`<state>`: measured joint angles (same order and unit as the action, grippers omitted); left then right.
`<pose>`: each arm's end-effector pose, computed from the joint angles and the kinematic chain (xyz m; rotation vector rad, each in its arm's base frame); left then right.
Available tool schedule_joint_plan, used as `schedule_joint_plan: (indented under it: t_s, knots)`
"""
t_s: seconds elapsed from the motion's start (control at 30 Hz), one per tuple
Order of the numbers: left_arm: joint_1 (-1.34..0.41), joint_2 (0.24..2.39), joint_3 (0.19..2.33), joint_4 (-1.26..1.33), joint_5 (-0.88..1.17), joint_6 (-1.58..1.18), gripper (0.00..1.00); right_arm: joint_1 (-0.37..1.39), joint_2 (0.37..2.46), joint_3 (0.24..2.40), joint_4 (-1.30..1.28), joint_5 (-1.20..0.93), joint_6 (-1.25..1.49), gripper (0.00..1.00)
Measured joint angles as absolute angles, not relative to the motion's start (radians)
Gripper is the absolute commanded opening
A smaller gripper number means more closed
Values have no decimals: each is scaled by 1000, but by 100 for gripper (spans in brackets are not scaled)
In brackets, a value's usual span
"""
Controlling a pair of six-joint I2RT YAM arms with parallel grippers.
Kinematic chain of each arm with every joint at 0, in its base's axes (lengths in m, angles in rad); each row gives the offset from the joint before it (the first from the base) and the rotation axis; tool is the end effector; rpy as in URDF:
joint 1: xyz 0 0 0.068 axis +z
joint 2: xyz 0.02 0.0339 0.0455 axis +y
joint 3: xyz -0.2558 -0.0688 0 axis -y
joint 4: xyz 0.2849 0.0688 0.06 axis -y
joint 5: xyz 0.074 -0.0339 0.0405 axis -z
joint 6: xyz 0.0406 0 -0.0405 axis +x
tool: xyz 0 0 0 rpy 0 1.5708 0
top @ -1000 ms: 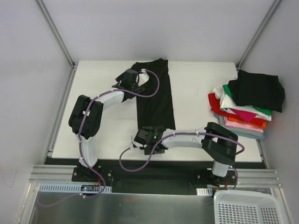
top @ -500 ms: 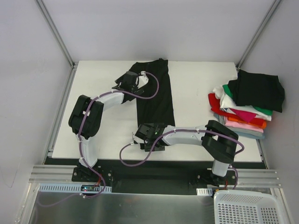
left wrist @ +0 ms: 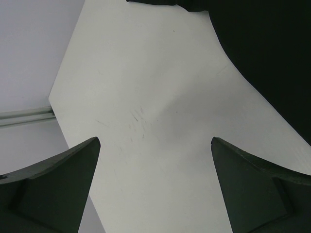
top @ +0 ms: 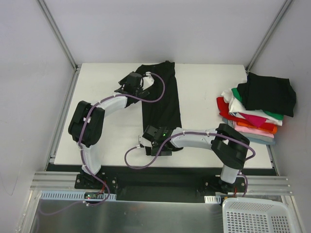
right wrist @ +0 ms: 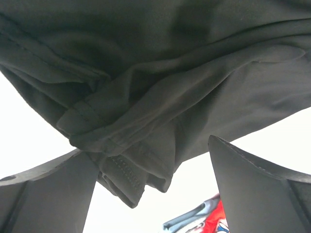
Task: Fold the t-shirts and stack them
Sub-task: Fold the tshirt
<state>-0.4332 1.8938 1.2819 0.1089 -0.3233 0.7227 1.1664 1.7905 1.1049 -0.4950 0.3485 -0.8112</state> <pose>0.4297 -0.1845 0.1873 0.9663 1.8477 0.5119 0.1611 0.3411 0.1255 -2.1835 1.5482 -0.3701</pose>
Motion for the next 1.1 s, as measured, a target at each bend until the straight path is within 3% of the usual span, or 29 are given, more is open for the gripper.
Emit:
schedule_joint_plan:
  t_s: [0.53, 1.1]
  knots:
    - [-433, 1886, 1282, 109, -323, 726, 99, 1145, 1785, 1105, -503, 258, -831, 83]
    - [-433, 1848, 1280, 109, -323, 733, 99, 1120, 1784, 1119, -554, 71, -846, 80]
